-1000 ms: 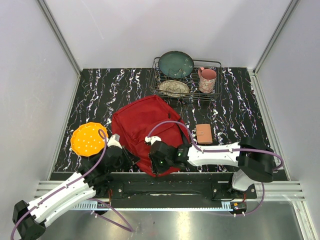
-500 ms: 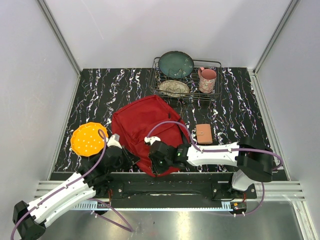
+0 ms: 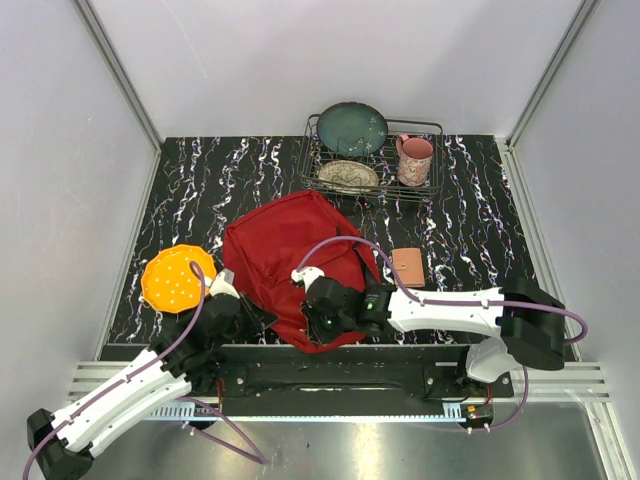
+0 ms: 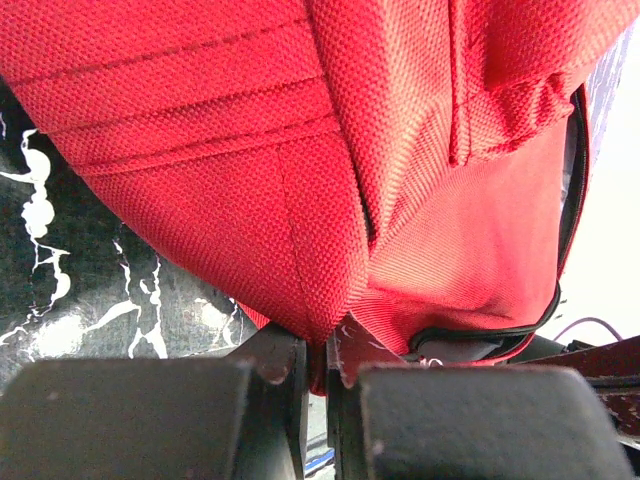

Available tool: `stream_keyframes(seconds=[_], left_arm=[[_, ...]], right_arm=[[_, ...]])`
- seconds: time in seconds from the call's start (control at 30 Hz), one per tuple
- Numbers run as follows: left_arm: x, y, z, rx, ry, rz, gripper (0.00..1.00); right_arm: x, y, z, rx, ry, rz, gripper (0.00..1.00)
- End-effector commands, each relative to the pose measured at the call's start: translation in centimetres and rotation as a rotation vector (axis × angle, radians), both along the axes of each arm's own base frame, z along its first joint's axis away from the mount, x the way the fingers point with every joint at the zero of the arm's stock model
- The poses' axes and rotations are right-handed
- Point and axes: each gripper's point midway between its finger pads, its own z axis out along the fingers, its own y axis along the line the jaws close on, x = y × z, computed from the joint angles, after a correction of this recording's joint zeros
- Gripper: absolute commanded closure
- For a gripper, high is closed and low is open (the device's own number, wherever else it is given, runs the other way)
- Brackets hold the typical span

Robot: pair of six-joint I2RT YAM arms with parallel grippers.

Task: Pack the student bag
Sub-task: Zip the student bag at the center of the board.

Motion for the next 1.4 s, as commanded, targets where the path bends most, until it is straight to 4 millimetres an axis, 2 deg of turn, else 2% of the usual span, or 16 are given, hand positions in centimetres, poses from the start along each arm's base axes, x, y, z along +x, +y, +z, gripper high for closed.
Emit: stream_keyframes(seconds=[0.0,0.2,0.33,0.47,0.73,0.83,0.87,0.9,0.93,0.97,1.03,1.07,1.17,1.37], left_arm=[[1.5,2.1,1.2,0.06,-0.061,0.109,1.0],[1.5,2.6,1.6,0.062,-0.068,0.131,1.0],[1.6,3.0,1.8,0.077,-0.072,0.144,1.0],[1.6,3.6,2.1,0.101,-0.079,0.157,1.0],[1.8,4.6,3.5,0.124,-0.106,0.184,1.0],[1.9,3.8,4.0,0.105,-0.124,0.153,1.0],[1.9,3.6,4.1,0.109,-0.127,0.136,0.96],[2.1,3.3,4.4,0.099,-0.138,0.126,0.87],[2.1,3.0,4.7,0.097,-0.138,0.113,0.54],[2.1,2.9,4.8,0.107,-0.145,0.097,0.35],[2.1,2.5,5.9,0.092,-0.166,0.073,0.05],[2.0,2.3,6.1,0.095,-0.167,0.055,0.01],[1.2,1.1,6.6,0.044,-0.133,-0.001,0.01],[-1.0,-0.7,3.6,0.017,0.037,-0.077,0.01]], right_arm=[[-0.6,-4.8,-2.3,-0.202,0.007,0.044,1.0],[-2.0,-6.9,-3.7,-0.28,0.065,0.081,1.0],[-1.9,-8.5,-3.9,-0.333,0.049,0.071,1.0],[-0.9,-10.8,-4.5,-0.402,0.027,0.033,1.0],[1.2,-11.2,-3.2,-0.355,0.001,-0.064,1.0],[1.6,-10.3,-2.5,-0.318,-0.009,-0.064,1.0],[1.8,-9.6,-2.1,-0.293,-0.012,-0.061,1.0],[1.7,-9.2,-1.9,-0.273,-0.003,-0.052,1.0],[1.7,-8.7,-1.6,-0.252,-0.003,-0.054,1.0],[1.9,-8.0,-1.3,-0.221,-0.005,-0.058,1.0],[1.9,-7.4,-0.9,-0.194,-0.004,-0.056,1.0],[2.1,-7.0,-0.7,-0.177,-0.007,-0.059,1.0],[2.2,-6.5,-0.8,-0.174,-0.004,-0.06,1.0],[2.4,-6.4,-0.8,-0.163,-0.009,-0.076,1.0]])
